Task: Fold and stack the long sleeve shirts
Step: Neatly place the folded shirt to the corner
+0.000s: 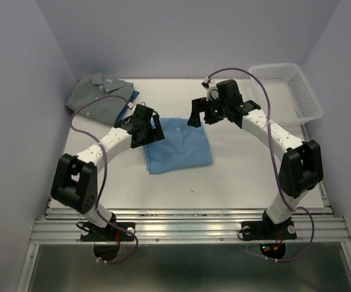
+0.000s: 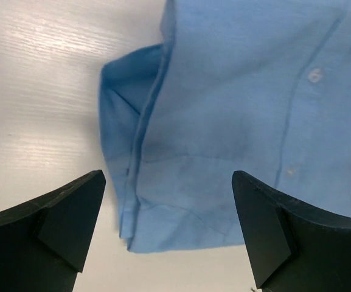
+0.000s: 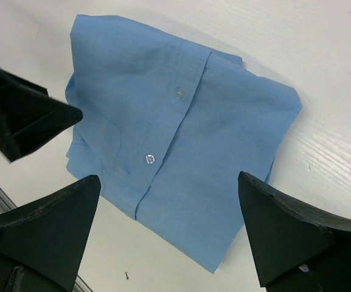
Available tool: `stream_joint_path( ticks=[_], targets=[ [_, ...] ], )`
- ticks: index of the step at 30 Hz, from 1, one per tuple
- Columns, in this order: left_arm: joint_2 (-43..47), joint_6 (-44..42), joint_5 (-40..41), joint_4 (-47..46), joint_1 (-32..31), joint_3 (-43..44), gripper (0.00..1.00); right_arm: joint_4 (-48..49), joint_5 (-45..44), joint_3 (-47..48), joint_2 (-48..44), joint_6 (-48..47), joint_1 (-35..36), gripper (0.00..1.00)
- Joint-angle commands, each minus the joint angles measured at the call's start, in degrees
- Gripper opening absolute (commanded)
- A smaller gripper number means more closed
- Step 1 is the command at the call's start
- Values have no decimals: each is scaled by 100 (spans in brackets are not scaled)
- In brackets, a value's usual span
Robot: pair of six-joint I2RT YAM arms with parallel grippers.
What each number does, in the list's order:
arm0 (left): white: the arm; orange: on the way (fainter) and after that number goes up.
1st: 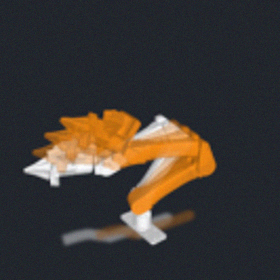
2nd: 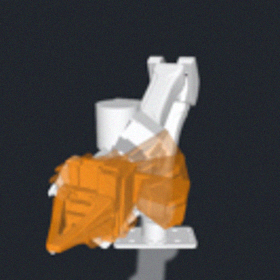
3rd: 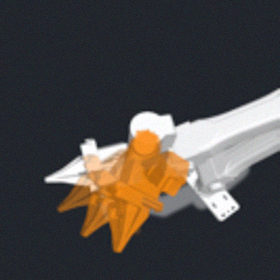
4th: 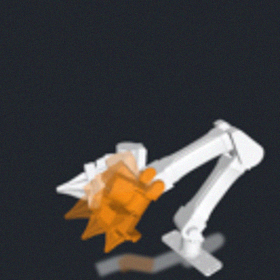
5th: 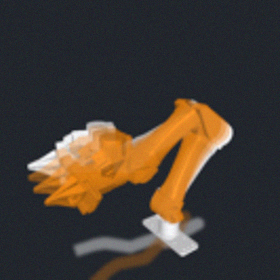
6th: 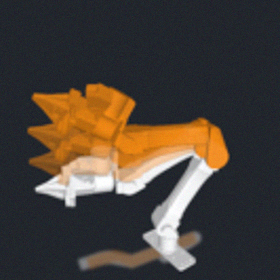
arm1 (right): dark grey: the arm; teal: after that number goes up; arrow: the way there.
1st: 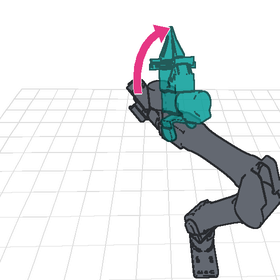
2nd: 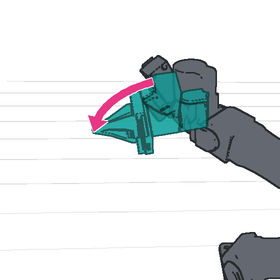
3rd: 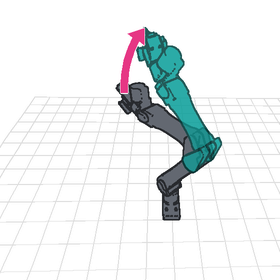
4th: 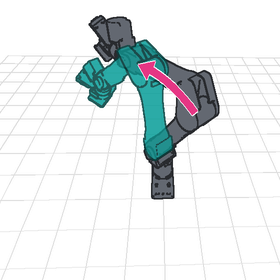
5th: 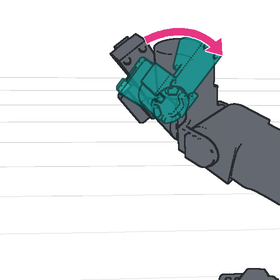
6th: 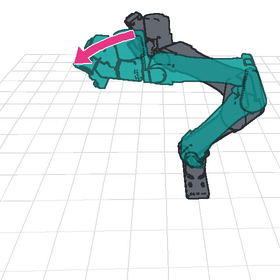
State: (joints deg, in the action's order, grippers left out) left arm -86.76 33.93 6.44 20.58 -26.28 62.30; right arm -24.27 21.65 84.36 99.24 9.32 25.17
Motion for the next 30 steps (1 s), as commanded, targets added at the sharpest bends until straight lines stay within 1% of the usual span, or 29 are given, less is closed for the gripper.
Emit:
stream_joint_path(
  ticks=[1,2,8,11,12,13,14,15,17,19,20,21,22,24,25,26,27,28,29,30],
  targets=[
    [-621,-422,192,122,141,388,99,256,-275,-253,-317,-71,14,100],
    [-692,-483,0,-52,141,370,99,256,-310,-305,-422,-88,14,100],
    [-1395,-633,-353,-492,141,379,99,256,-407,-481,-713,-229,14,100],
    [-1668,-765,-914,-817,158,467,99,256,-521,-543,-792,-264,14,100],
    [-1703,-783,-1160,-914,159,476,95,256,-547,-552,-810,-282,14,100],
    [-1773,-809,-1275,-1002,167,502,79,256,-556,-561,-819,-291,14,100],
    [-1809,-853,-1390,-1134,167,528,65,256,-600,-587,-836,-299,14,100],
    [-1940,-871,-1399,-1161,167,650,38,256,-618,-596,-828,-308,14,100],
    [-2125,-1045,-1443,-1092,176,853,0,256,-697,-605,-819,-326,14,100],
    [-2405,-1239,-1225,-934,202,1308,0,256,-758,-613,-836,-361,14,100],
    [-2468,-1501,-1067,-741,220,1476,0,265,-846,-613,-871,-378,14,100],
    [-2512,-1686,-735,-626,237,1669,0,265,-890,-640,-898,-396,14,100],
    [-2573,-1923,-479,-477,264,2080,0,265,-943,-666,-933,-405,14,100],
    [-2609,-2450,-57,-55,308,2495,0,274,-1075,-710,-1038,-440,14,100],
    [-2635,-2984,546,85,317,2915,0,300,-1110,-771,-1073,-457,14,100],
    [-2662,-3215,865,374,352,3128,0,300,-1223,-789,-1100,-475,14,100],
    [-2679,-3487,1373,499,387,3339,0,300,-1303,-807,-1152,-484,14,100],
    [-2723,-3977,1665,622,422,3741,0,292,-1373,-824,-1179,-484,14,100],
    [-2723,-4208,1868,788,518,3911,0,291,-1548,-833,-1196,-510,14,100],
    [-2715,-4419,2296,799,580,4051,0,300,-1628,-842,-1223,-510,14,100]
  ],
)
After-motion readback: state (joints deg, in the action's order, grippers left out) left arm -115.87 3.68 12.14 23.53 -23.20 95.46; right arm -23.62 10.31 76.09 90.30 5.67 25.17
